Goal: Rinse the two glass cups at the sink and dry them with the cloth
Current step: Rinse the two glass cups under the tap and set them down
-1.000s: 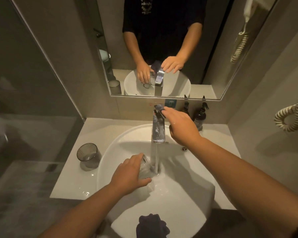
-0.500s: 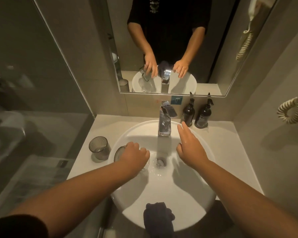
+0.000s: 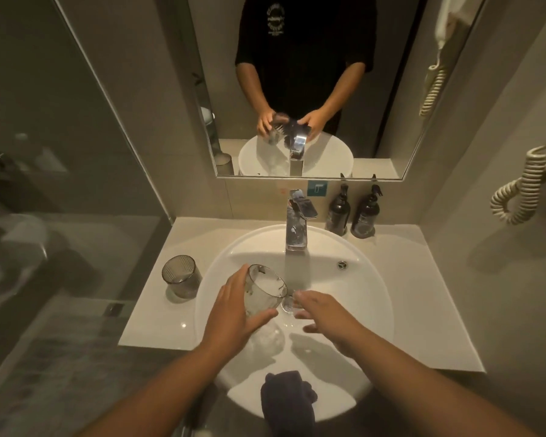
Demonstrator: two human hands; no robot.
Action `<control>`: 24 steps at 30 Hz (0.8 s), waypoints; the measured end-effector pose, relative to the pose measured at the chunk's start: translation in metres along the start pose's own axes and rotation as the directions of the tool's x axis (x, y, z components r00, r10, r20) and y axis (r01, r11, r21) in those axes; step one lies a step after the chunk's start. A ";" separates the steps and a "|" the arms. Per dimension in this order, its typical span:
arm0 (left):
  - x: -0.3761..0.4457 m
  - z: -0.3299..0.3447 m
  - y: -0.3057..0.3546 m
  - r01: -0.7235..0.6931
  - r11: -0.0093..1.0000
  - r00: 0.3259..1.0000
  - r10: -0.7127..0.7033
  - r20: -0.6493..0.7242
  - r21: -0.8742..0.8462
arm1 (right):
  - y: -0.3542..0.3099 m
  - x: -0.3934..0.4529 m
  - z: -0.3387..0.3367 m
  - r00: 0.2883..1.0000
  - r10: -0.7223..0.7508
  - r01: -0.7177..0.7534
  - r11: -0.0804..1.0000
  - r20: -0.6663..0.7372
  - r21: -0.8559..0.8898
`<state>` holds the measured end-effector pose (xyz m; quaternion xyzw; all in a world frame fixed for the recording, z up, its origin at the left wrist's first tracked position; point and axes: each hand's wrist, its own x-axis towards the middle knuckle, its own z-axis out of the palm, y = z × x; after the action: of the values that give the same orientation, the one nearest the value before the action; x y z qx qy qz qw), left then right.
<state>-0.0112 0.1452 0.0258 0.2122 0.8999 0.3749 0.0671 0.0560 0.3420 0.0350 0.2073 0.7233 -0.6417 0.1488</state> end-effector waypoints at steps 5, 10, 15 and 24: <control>-0.032 0.000 0.001 0.009 0.988 1.000 -0.013 -0.024 -0.153 | -0.029 -0.007 0.032 0.997 -0.048 0.035 0.980 0.063 0.195; -0.054 -0.022 -0.020 -0.022 0.970 0.998 0.038 0.058 -0.243 | -0.046 -0.007 0.045 0.993 -0.112 0.109 0.991 0.034 0.072; -0.052 -0.061 -0.040 0.063 0.932 0.995 -0.085 -0.048 -0.357 | -0.058 -0.004 0.060 0.978 -0.203 0.210 0.942 0.056 -0.263; -0.054 -0.123 -0.111 0.209 0.925 0.977 -0.182 0.114 -0.317 | -0.105 0.031 0.145 0.905 -0.338 0.421 0.630 0.258 -0.652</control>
<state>-0.0337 -0.0272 0.0327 0.1227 0.8383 0.5015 0.1754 -0.0301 0.1920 0.0917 -0.0569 0.9277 -0.3499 0.1169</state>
